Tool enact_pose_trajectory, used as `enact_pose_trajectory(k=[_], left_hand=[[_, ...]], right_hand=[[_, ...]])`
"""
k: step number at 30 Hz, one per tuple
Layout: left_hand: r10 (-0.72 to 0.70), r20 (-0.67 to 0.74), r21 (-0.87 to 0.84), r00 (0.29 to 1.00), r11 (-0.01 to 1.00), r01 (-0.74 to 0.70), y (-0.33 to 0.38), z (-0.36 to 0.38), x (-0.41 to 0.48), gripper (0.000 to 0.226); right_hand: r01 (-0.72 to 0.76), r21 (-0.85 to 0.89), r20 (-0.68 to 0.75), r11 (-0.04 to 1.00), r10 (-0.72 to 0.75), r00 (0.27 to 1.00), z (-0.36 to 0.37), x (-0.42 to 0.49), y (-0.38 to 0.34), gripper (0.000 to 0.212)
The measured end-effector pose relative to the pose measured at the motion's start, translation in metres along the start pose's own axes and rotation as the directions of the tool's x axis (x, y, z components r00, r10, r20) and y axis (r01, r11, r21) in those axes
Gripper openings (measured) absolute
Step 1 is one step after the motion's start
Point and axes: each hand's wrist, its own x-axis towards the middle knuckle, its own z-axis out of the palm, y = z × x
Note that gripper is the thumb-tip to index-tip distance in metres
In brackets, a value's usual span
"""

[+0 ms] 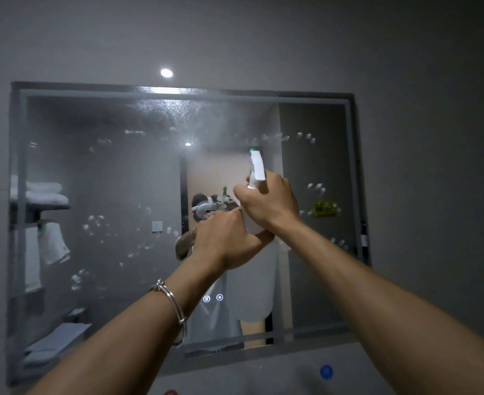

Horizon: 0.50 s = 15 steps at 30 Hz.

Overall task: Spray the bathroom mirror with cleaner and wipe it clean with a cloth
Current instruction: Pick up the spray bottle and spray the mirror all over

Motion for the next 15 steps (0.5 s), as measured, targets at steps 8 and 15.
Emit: enact_pose_trajectory(k=[8, 15], left_hand=[[0.039, 0.017, -0.058, 0.999, 0.998, -0.038, 0.036, 0.027, 0.012, 0.049], [0.059, 0.011, -0.054, 0.998, 0.997, -0.058, 0.057, 0.044, 0.019, 0.054]], right_hand=[[0.016, -0.058, -0.026, 0.998, -0.018, 0.999, -0.036, 0.003, 0.027, 0.025], [0.014, -0.068, -0.039, 0.998, -0.017, 0.999, -0.053, 0.006, 0.047, 0.023]])
